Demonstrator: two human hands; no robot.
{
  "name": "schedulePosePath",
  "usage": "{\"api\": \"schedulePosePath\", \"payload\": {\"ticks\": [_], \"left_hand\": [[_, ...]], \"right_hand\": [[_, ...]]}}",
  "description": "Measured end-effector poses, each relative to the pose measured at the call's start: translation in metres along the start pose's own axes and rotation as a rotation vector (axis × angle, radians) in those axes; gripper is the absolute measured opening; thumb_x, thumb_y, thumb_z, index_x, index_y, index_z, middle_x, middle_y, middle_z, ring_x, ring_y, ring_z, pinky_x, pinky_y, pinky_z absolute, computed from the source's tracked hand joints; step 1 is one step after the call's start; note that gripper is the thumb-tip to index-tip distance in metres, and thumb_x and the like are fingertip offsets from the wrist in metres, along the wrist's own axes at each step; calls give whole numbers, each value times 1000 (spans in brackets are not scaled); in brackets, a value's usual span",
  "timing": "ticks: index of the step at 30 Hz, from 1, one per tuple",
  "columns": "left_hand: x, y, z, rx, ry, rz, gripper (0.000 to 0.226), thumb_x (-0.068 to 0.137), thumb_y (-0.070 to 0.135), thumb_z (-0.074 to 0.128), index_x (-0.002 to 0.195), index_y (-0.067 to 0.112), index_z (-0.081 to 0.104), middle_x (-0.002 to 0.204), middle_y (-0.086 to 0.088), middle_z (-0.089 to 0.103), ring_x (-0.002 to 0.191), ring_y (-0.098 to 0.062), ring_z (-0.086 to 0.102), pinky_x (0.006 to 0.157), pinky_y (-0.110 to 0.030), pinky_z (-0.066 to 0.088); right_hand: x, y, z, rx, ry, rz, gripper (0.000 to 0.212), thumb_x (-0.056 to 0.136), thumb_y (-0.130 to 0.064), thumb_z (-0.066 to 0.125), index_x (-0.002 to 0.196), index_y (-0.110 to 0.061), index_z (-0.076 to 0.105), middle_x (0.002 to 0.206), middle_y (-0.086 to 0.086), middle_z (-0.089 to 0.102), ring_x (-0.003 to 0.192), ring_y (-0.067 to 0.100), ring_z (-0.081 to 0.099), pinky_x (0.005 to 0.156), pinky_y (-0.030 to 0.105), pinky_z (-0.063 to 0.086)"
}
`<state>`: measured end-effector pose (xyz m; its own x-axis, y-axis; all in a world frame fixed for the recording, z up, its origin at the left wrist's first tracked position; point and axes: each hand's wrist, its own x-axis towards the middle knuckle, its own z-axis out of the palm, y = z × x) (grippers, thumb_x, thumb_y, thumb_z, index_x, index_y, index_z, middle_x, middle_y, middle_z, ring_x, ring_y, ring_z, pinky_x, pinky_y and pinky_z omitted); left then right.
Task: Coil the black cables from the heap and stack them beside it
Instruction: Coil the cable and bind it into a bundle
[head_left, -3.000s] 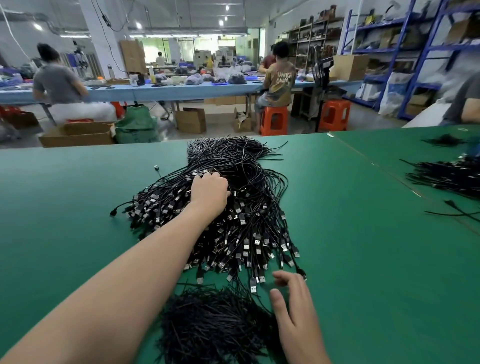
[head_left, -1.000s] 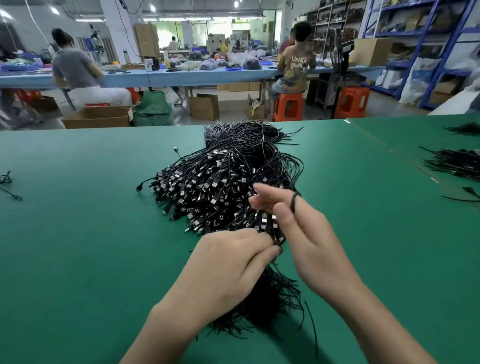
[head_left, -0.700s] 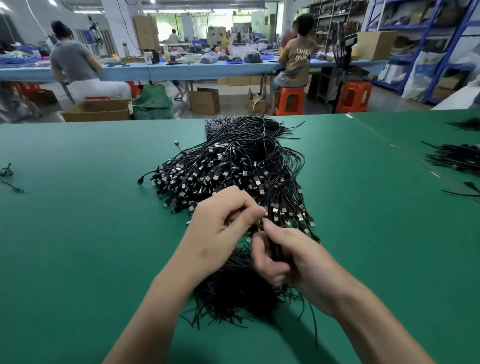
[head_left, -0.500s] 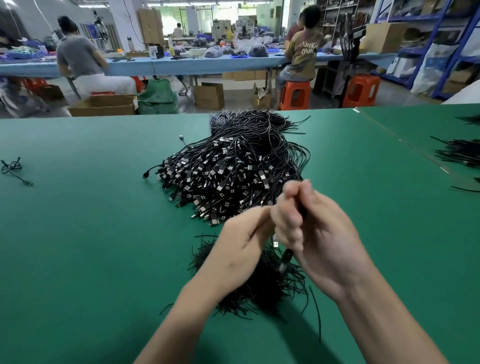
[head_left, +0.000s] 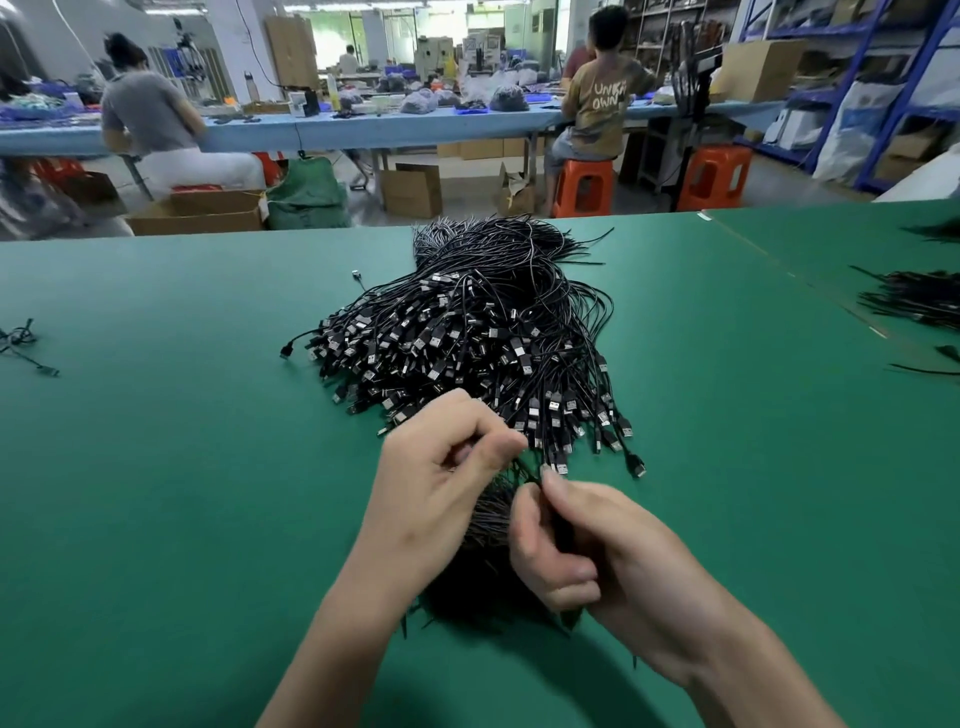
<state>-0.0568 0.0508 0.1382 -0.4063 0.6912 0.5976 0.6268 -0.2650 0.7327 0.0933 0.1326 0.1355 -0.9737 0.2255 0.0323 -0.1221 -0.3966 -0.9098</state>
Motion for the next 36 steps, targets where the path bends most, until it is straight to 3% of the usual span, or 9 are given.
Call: {"api": "schedulePosePath", "payload": {"ticks": [4,7,10,13,15,22,29,33,36], "left_hand": [[-24,-9,27,-62,-67,-120,23,109,30,51,101,40,70,88,12,67,84,-8,65,76,-27,49],[-42,-10,32,4,-139,-123,26,109,26,50,122,40,68,107,15,71,103,-6,68,90,-30,53],[-46,-4,25,159,-243,-49,19,108,29,47,111,33,66,100,18,65,96,-6,64,85,-31,52],[-39,5,10,382,-250,59,18,101,36,50,84,31,52,80,18,50,73,-4,53,68,-30,48],[-31,7,-4,506,-219,70,25,94,52,56,82,30,62,75,12,50,67,-7,52,62,-29,46],[-17,2,-27,188,-132,8,18,101,36,55,85,36,64,82,12,63,75,-11,58,67,-22,42],[-54,-8,-4,-88,-172,-86,33,97,29,59,129,33,68,113,5,66,102,-19,64,87,-23,48],[-62,-12,20,-84,11,-123,10,90,30,71,93,25,79,107,7,65,99,-21,69,90,-31,53],[-55,-12,25,-137,82,-189,25,93,28,71,67,30,71,95,3,65,83,-25,70,80,-41,57]], "right_hand": [[3,-5,9,218,81,-253,30,101,-28,45,85,-14,67,57,0,47,46,10,37,45,19,32],[8,-11,6,79,299,-438,35,104,-26,42,94,-11,72,76,8,70,61,17,64,58,23,53],[8,-7,-3,-577,475,-531,35,109,-29,38,104,-11,67,91,3,77,83,16,74,76,29,59],[5,3,-7,-1465,520,-392,48,103,-51,26,96,-22,63,81,-6,71,76,18,68,70,38,52],[3,9,-10,-1644,494,-235,61,98,-59,10,87,-22,57,72,-4,63,71,24,62,67,42,45],[-9,15,-11,-499,254,64,51,99,-53,37,68,-24,65,55,-8,39,49,7,33,49,15,28],[0,23,2,-318,462,22,44,92,-55,46,62,-22,47,56,-5,35,51,10,26,46,21,20],[5,32,5,-458,492,34,50,95,-58,43,59,-23,44,55,-6,34,51,10,26,48,25,21],[7,36,7,-380,420,30,57,103,-51,37,54,-25,51,52,-6,36,47,11,30,45,20,26]]}}
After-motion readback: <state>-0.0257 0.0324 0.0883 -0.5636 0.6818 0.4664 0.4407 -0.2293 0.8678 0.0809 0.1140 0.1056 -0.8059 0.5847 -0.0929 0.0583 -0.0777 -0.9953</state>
